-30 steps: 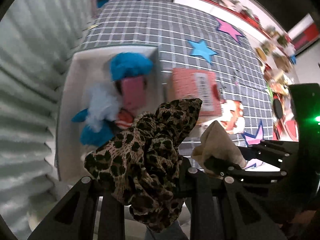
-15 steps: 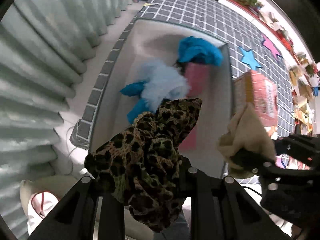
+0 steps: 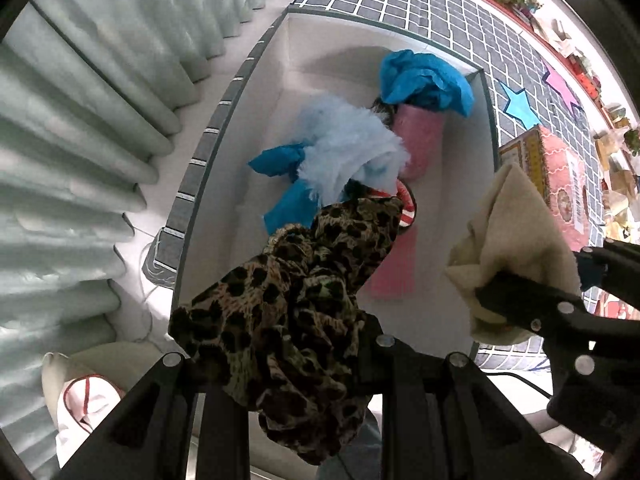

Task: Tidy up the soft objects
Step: 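Carry the leopard scrunchie with the left tool while the right tool carries the beige sock over the box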

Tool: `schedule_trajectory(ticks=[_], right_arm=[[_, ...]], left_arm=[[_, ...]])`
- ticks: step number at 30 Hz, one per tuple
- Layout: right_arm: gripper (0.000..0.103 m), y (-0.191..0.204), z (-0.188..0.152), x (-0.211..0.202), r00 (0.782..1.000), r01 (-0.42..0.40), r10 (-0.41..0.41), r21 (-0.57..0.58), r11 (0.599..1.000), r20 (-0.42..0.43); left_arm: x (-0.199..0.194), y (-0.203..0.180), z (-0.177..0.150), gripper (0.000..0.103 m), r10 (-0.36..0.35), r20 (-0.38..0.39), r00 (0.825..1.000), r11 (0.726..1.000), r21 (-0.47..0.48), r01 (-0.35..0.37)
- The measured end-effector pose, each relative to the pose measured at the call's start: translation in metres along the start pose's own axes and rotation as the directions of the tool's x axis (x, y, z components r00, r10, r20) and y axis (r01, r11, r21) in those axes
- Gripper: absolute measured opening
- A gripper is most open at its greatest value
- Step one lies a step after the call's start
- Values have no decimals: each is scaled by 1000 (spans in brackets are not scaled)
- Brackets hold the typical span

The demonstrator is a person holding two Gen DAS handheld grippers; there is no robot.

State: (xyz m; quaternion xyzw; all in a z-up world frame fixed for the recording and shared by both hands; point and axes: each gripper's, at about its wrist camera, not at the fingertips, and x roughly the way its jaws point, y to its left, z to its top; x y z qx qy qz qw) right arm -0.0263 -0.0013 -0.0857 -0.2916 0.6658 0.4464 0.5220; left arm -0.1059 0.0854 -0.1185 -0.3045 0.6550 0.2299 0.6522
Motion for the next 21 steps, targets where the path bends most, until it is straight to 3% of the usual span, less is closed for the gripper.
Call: schedule_trajectory(ticks=[21], right_arm=[[39, 1, 1, 2, 1000, -3, 3, 1, 1000, -11]], left_arm=[[6, -8, 4, 26, 7, -15, 1000, 1000, 10, -7]])
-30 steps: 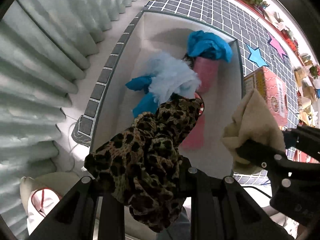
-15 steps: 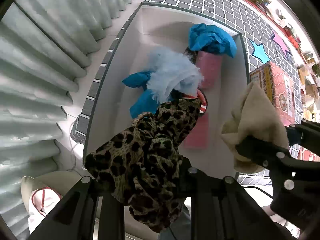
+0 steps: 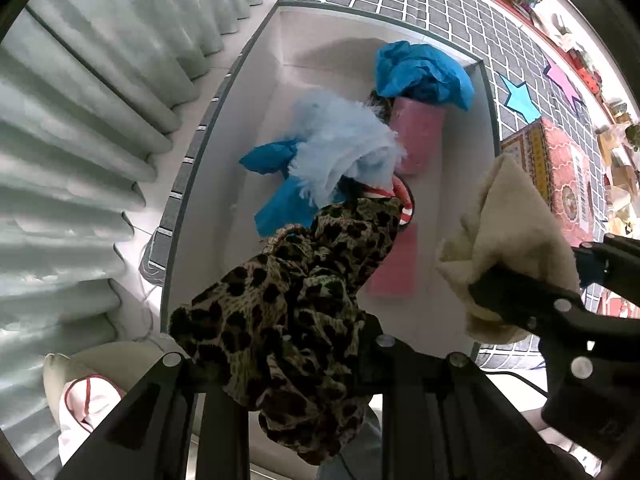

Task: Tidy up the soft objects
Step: 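Carry the leopard scrunchie with the left tool while the right tool carries the beige sock over the box, then open both tools to drop the scrunchie and beige sock into the box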

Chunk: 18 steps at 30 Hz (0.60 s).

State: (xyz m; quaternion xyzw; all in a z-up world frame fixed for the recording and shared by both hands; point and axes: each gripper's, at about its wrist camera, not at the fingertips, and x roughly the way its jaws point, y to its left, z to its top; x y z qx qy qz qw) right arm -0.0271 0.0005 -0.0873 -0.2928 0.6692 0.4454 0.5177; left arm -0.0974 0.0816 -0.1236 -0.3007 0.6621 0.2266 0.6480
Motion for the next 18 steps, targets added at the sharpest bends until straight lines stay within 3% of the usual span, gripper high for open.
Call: schedule_trajectory(ticks=[8, 11, 13, 15, 18], right_arm=[[39, 0, 0, 1, 1000, -2, 2, 3, 1000, -4], [39, 0, 0, 2, 1000, -4, 4, 3, 1000, -4], [39, 1, 1, 1, 1000, -7, 7, 4, 1000, 1], [45, 1, 3, 0, 1000, -11, 11, 4, 1000, 3], [47, 3, 3, -5, 1000, -18, 18, 6, 1000, 19]], left_arm=[[3, -1, 0, 26, 0, -6, 1000, 1000, 4, 0], [1, -2, -1, 31, -5, 5, 1000, 1000, 10, 5], [-3, -2, -1, 43, -19, 26, 999, 1000, 9, 19], [-8, -1, -1, 63, -25, 48, 999, 1000, 8, 25], [-18, -1, 0, 80, -26, 87, 996, 1000, 13, 25]])
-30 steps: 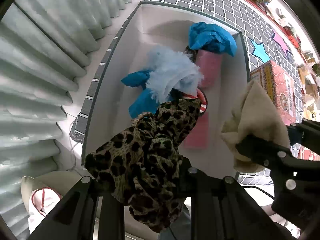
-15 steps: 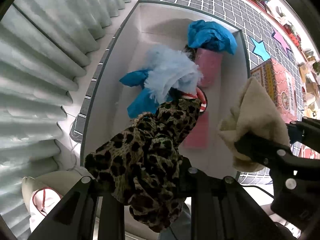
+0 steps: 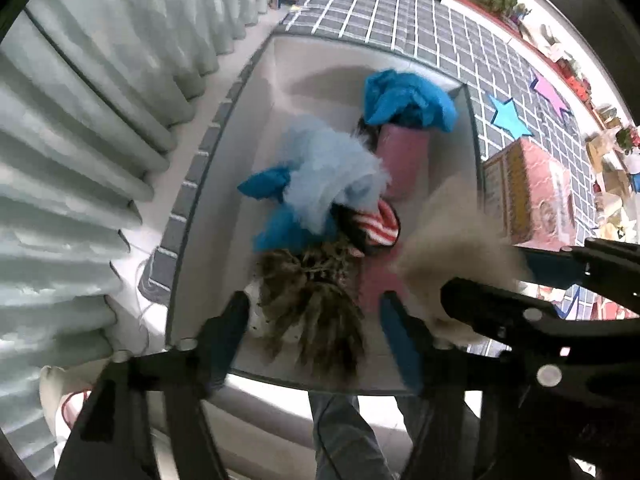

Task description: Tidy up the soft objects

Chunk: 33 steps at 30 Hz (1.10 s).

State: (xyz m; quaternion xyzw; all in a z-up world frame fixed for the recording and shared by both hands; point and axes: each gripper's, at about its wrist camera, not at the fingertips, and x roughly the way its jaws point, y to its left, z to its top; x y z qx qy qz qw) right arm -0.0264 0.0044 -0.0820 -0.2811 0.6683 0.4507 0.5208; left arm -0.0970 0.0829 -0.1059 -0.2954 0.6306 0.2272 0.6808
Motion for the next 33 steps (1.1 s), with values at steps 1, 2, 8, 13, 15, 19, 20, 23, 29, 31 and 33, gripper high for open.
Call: schedule_trajectory(ticks=[1, 2, 8, 13, 15, 19, 20, 23, 29, 31, 33], right_arm=[[50, 2, 0, -2, 1000, 2, -2, -6, 1000, 5], [64, 3, 0, -4, 1000, 6, -5, -10, 1000, 7], [86, 7, 4, -19, 999, 37, -36, -24, 999, 36], [102, 6, 6, -29, 994, 87, -85, -24, 996, 67], [102, 6, 6, -33, 993, 85, -83, -20, 996, 81], [102, 6, 8, -37, 990, 109, -107, -16, 994, 96], [102, 6, 9, -38, 989, 117, -114, -17, 993, 98], [102, 6, 9, -40, 988, 120, -118, -13, 993, 100], [102, 7, 10, -44, 987, 122, -120, -7, 993, 103], [102, 8, 10, -45, 987, 125, -123, -12, 992, 103], [102, 10, 11, -45, 987, 127, -124, -18, 992, 102]], left_arm=[[-2, 0, 1, 81, -7, 0, 1000, 1000, 4, 7], [-3, 1, 1, 81, -10, 0, 1000, 1000, 5, 10], [-5, 2, 3, 85, 79, -8, 997, 997, 25, -78], [-19, 8, 4, 85, 87, 37, 996, 996, 2, -87], [-20, 9, 7, 85, 61, 25, 998, 998, 10, -61], [-16, 4, 9, 85, 47, -21, 999, 999, 27, -47], [-18, 2, 9, 86, 48, -17, 999, 999, 23, -48], [-22, 0, 8, 85, 45, -11, 999, 999, 11, -45], [-28, 4, 11, 86, 54, 1, 999, 999, -1, -54], [-30, 6, 12, 86, 53, 2, 999, 999, -4, -53], [-30, 7, 12, 86, 52, 0, 999, 999, -3, -52]])
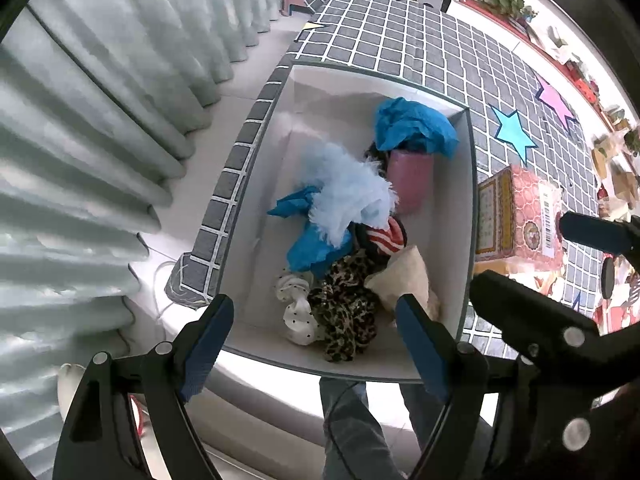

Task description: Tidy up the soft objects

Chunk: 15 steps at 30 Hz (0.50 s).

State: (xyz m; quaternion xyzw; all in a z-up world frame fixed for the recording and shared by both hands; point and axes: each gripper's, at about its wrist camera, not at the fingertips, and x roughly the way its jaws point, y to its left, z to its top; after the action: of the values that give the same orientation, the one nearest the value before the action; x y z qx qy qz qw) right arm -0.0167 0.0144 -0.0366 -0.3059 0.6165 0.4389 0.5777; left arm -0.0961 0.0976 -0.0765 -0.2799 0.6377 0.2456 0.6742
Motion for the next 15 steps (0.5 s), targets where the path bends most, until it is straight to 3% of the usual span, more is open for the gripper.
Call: schedule_trajectory(ticks=[15], right_arm=[[102, 17, 2, 4, 1000, 6, -7, -22, 1000, -18]], left_arm=[[-5, 7, -8, 86, 8, 5, 1000, 999, 33, -8]])
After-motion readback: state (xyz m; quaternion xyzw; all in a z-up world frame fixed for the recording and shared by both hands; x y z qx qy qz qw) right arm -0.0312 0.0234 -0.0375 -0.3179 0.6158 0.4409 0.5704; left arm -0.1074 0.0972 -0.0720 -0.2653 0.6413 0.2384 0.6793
